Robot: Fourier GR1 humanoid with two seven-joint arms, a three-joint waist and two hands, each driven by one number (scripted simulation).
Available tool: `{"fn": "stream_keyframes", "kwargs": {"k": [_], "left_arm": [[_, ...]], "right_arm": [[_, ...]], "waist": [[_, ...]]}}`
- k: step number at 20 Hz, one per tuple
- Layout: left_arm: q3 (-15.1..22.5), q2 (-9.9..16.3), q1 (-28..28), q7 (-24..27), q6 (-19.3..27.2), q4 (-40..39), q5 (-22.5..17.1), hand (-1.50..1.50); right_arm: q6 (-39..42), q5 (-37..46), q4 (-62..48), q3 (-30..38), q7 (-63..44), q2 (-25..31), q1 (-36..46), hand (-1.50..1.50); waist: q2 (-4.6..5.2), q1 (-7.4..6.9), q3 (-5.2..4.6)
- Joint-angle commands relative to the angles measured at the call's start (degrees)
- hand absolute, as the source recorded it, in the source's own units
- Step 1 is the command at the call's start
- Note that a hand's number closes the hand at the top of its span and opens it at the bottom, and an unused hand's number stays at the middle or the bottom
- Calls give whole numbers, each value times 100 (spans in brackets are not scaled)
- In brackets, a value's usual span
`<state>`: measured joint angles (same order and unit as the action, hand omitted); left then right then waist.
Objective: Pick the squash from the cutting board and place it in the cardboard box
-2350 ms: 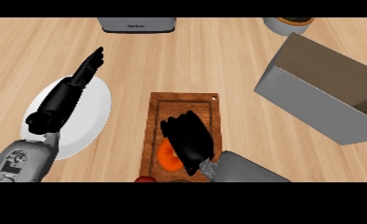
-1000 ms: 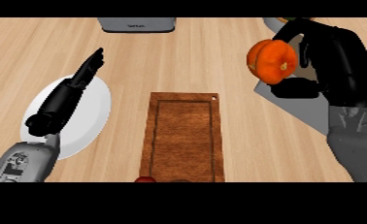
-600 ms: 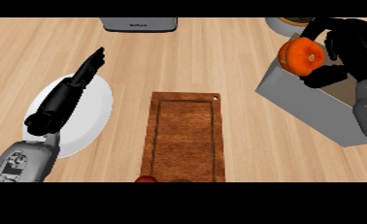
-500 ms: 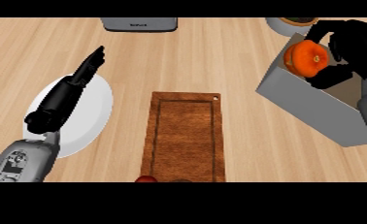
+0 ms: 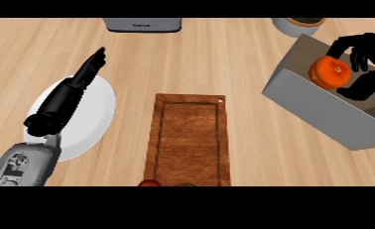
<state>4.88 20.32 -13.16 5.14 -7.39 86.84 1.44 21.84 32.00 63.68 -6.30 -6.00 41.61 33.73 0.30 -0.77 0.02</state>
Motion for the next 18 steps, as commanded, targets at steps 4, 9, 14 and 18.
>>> {"fn": "stream_keyframes", "kwargs": {"k": [4,9,14,18], "left_arm": [[21,-206,-20,39,92,-7,189,0],[-132,-67,-182,-182,-22,-167,65,0],[16,-142,191,88,-43,6,117,0],[-243,-8,-168,-173,-137,-115,-17,0]], "right_arm": [[470,-169,-650,89,1625,93,89,-150],[-118,-1421,-720,1298,1845,-632,390,-150],[-66,-3114,-1328,2768,1253,-1221,666,-150],[-21,-3552,-1818,3334,1185,-934,483,-150]], "waist": [[-21,41,0],[-3,115,13],[-30,62,5],[-7,110,3]]}}
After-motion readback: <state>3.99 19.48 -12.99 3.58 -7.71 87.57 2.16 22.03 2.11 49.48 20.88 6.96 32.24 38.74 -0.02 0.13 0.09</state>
